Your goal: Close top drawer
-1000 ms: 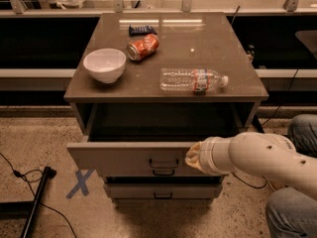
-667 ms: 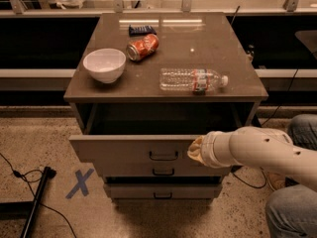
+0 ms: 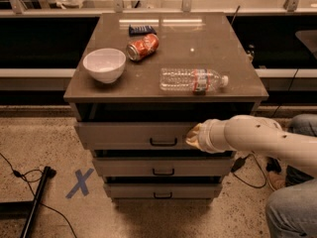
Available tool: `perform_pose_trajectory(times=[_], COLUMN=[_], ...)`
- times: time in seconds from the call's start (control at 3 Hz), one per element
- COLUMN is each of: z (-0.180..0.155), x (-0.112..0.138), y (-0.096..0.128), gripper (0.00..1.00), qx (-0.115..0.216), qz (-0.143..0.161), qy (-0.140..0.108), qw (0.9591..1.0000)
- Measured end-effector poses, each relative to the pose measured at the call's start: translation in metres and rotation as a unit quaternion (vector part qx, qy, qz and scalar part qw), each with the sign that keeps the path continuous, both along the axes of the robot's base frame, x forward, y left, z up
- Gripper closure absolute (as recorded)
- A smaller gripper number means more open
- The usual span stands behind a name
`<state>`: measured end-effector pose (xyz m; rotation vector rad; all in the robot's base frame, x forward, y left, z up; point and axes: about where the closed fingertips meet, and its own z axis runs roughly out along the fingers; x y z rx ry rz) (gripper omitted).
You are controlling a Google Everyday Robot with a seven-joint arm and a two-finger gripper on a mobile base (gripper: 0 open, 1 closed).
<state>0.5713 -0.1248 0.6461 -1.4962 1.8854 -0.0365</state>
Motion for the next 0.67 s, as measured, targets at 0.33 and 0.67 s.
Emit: perform_pose_trajectory(times=[0.33,0.67], z=[-0.0022,-0.0022], x=[0.0232,0.0217], y=[0.0000,-0.0001], gripper=[1.00,1.00], qx=[0.009,0.009], qz=[-0.009,-0.009], qy=[-0.006,-0.006], qw=[0.9999,0.9999])
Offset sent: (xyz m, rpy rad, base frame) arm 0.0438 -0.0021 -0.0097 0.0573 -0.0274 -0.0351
